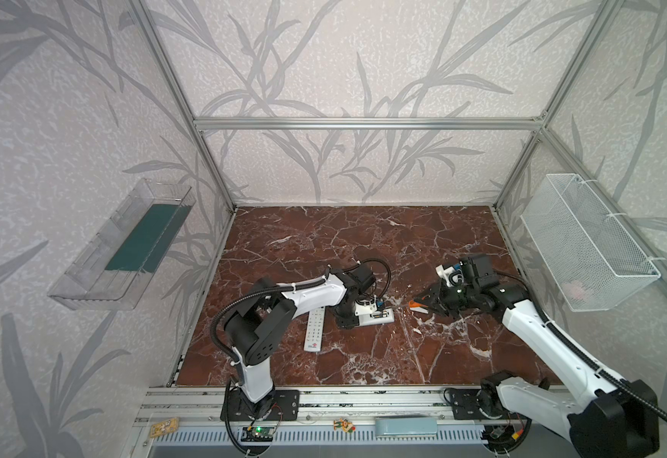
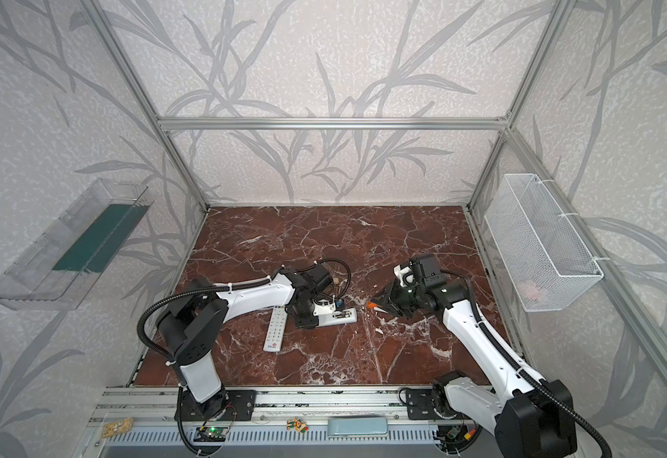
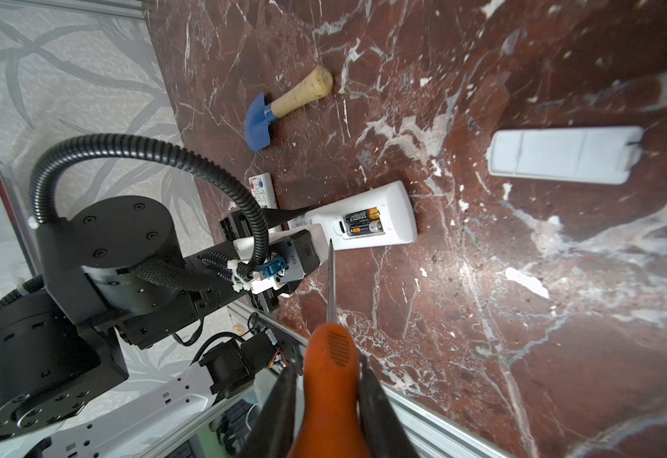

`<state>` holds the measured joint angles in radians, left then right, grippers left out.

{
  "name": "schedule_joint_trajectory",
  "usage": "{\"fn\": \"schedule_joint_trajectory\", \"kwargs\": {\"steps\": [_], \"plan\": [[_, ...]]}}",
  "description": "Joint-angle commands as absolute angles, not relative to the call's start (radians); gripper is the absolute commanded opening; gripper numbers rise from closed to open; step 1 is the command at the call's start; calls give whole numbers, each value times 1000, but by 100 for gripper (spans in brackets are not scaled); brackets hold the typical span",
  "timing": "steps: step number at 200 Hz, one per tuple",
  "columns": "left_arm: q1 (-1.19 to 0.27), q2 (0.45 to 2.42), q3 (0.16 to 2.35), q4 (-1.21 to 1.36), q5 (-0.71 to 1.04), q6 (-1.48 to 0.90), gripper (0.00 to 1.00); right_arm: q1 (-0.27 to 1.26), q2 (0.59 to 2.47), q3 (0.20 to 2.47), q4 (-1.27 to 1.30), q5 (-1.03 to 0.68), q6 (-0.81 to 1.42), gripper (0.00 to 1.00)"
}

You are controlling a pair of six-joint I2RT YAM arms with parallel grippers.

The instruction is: Unload the batteries from the remote control

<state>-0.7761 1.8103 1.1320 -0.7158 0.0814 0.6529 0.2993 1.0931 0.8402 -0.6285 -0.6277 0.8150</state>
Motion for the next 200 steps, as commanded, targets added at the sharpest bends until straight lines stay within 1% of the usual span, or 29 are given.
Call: {"fn": "schedule_joint_trajectory", "kwargs": {"steps": [1,25,54,67,94,140,178,200], "plan": [[-775,1821,1200,-767,158,650,19,295,1071,900,-732,-561,720,0],[-757,1832,1296,-894,320,591,19,289,1060,933,-746,-525,679,0],[-737,1879,1411,-1053,513,462,18,288,1115,1009,-797,-491,570,0],[-735,1910,1446,-1120,600,438,17,288,1139,1030,-797,-489,549,0],[-725,1958,1488,-1194,733,371,16,292,1197,1079,-791,-495,505,0],[-694,2003,1486,-1197,1022,274,14,332,1311,1127,-792,-475,449,0],[-669,2033,1461,-1135,1226,181,13,407,1416,1193,-847,-374,403,0],[-658,2044,1436,-1085,1277,135,13,427,1471,1228,-880,-340,380,0]]}}
